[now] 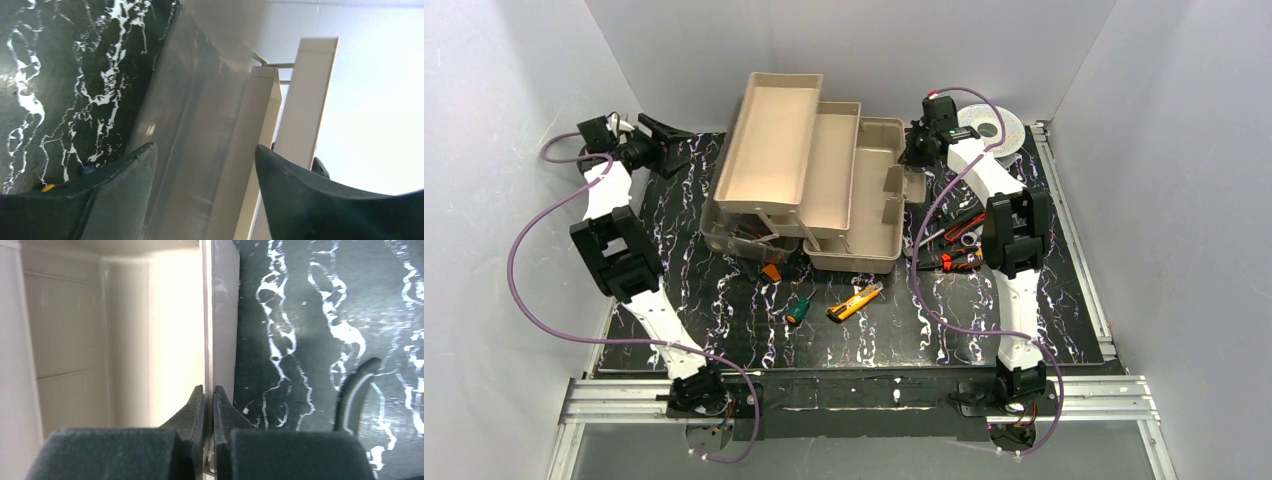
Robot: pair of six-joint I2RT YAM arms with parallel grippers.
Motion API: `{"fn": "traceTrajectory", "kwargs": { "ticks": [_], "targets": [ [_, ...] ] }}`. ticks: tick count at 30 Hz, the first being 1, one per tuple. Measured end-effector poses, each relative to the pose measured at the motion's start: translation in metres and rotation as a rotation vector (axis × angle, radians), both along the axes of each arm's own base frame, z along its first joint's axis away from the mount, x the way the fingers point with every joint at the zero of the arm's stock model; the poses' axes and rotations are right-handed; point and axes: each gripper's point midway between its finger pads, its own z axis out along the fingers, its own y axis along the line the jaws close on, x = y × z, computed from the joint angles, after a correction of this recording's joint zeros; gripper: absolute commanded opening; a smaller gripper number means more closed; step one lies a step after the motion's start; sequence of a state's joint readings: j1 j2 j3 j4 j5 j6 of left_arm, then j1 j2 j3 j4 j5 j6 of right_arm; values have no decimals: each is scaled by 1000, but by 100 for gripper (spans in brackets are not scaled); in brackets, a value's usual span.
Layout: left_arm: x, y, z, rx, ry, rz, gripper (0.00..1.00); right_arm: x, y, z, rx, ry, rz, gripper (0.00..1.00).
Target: Pack the tool kit
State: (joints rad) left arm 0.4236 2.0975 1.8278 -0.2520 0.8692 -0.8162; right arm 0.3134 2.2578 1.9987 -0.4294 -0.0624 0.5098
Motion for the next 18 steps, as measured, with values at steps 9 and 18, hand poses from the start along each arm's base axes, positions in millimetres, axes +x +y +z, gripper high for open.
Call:
{"fn": "traceTrajectory", "kwargs": {
  "ticks": [9, 18],
  "targets": [
    [2, -10, -15, -64, 5, 1, 72, 4, -22, 0, -24, 3, -23, 1],
    [-9, -15, -30, 57, 58, 33, 92, 4, -24, 0, -22, 5, -24, 1]
  ]
}}
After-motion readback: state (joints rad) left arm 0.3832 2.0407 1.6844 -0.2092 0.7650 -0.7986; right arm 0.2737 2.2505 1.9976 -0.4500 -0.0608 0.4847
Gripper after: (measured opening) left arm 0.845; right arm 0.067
